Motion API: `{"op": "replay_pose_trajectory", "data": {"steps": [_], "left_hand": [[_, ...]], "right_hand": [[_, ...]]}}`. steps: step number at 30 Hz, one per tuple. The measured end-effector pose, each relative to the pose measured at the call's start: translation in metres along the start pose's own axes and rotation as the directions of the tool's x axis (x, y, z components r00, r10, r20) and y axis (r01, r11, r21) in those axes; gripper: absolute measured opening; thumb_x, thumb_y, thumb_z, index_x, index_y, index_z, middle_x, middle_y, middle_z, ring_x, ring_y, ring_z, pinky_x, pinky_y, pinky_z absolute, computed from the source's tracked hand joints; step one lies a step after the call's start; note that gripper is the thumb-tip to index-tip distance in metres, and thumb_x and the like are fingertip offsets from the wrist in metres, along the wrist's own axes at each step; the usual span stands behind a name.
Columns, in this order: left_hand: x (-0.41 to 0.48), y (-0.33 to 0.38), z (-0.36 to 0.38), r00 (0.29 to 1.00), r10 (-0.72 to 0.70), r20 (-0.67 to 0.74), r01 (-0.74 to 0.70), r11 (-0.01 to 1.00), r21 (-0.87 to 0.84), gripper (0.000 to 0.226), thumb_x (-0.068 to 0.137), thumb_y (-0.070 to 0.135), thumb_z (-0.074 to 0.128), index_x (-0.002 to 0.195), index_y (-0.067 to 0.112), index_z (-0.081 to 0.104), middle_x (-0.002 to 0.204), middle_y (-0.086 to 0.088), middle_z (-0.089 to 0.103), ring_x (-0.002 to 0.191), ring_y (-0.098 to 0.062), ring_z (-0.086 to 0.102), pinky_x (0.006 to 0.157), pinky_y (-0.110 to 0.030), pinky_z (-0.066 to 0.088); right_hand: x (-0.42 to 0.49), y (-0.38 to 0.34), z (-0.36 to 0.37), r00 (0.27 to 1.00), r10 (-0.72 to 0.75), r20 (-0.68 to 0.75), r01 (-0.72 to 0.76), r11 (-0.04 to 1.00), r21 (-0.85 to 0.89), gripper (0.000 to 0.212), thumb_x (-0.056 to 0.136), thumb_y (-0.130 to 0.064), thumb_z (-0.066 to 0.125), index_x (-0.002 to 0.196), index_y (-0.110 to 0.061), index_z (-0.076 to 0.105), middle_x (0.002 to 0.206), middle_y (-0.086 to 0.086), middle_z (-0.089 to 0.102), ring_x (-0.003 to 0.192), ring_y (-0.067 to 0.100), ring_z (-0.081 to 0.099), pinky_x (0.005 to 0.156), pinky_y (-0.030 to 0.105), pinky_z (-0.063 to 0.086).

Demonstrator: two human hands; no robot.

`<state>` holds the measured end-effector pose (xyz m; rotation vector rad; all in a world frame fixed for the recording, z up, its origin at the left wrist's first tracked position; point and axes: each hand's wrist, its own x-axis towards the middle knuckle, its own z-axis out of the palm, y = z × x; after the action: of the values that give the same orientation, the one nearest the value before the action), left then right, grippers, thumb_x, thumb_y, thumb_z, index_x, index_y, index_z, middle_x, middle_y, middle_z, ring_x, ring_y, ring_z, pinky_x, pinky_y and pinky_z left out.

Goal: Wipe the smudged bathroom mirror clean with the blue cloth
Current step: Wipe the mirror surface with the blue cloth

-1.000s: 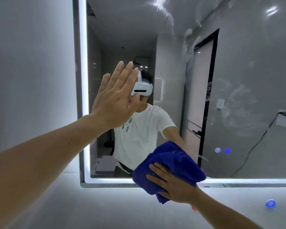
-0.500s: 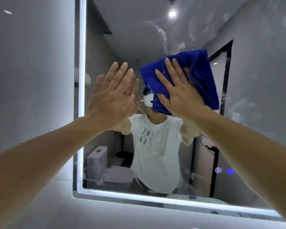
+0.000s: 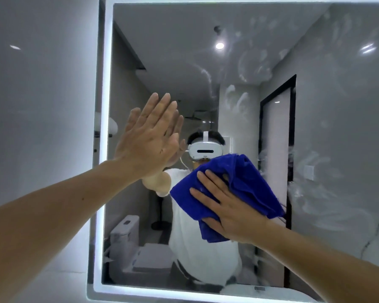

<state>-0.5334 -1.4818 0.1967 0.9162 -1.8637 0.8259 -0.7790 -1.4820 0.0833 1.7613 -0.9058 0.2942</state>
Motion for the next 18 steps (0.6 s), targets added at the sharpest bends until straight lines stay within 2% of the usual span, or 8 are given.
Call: {"op": "replay_pose_trajectory", "data": {"steps": [2,5,7,13,16,18], "left_hand": [[0.007,-0.007,0.005,1.000,-0.006,0.000,0.006,0.999,0.035,0.070,0.092,0.047,0.013,0.156,0.018,0.007,0.164,0.002,-0.002,0.150,-0.013,-0.011,0.122,-0.045,0.004],[0.020,-0.014,0.007,0.999,-0.023,-0.036,0.024,0.999,0.040,0.068,0.094,0.045,0.015,0.156,0.019,0.008,0.165,0.004,-0.002,0.150,-0.011,-0.012,0.122,-0.044,0.004],[0.027,-0.019,0.004,0.998,-0.017,-0.053,0.019,0.999,0.031,0.068,0.094,0.046,0.016,0.156,0.020,0.008,0.164,0.005,-0.002,0.150,-0.011,-0.012,0.122,-0.044,0.003],[0.044,-0.038,-0.015,0.999,-0.002,-0.038,0.005,0.998,0.065,0.068,0.091,0.050,0.009,0.154,0.027,-0.002,0.162,0.008,-0.014,0.147,-0.010,-0.022,0.121,-0.039,-0.006],[0.055,-0.044,-0.024,0.998,0.010,-0.058,-0.005,0.996,0.094,0.068,0.090,0.051,0.006,0.153,0.029,-0.007,0.161,0.010,-0.019,0.145,-0.008,-0.026,0.121,-0.039,-0.009],[0.061,-0.046,-0.028,0.997,0.022,-0.070,-0.015,0.995,0.097,0.068,0.090,0.051,0.007,0.154,0.029,-0.005,0.161,0.010,-0.017,0.144,-0.007,-0.026,0.121,-0.038,-0.010]], "right_hand": [[0.022,0.023,-0.012,0.998,0.049,-0.025,-0.049,0.999,-0.001,0.060,0.102,-0.043,0.030,0.156,-0.020,0.016,0.163,0.009,0.003,0.150,0.027,-0.003,0.120,0.043,-0.008],[0.079,0.076,-0.038,0.944,0.307,-0.124,-0.310,0.951,-0.006,0.063,0.102,-0.045,0.028,0.156,-0.020,0.007,0.163,0.012,-0.007,0.149,0.027,-0.012,0.116,0.038,-0.020],[0.117,0.112,-0.055,0.896,0.423,-0.137,-0.429,0.903,-0.018,0.064,0.103,-0.048,0.024,0.156,-0.022,0.000,0.162,0.010,-0.015,0.148,0.025,-0.018,0.112,0.037,-0.023],[0.197,0.179,-0.090,0.845,0.526,-0.097,-0.523,0.850,0.055,0.064,0.102,-0.053,0.016,0.155,-0.027,-0.010,0.160,0.002,-0.026,0.146,0.019,-0.024,0.108,0.034,-0.023],[0.214,0.183,-0.093,0.802,0.582,-0.137,-0.576,0.813,0.082,0.064,0.102,-0.053,0.014,0.155,-0.026,-0.011,0.160,0.002,-0.024,0.147,0.019,-0.023,0.110,0.035,-0.021],[0.212,0.173,-0.088,0.802,0.574,-0.166,-0.568,0.818,0.087,0.065,0.102,-0.053,0.015,0.155,-0.024,-0.010,0.161,0.003,-0.022,0.147,0.018,-0.022,0.109,0.033,-0.022]]}}
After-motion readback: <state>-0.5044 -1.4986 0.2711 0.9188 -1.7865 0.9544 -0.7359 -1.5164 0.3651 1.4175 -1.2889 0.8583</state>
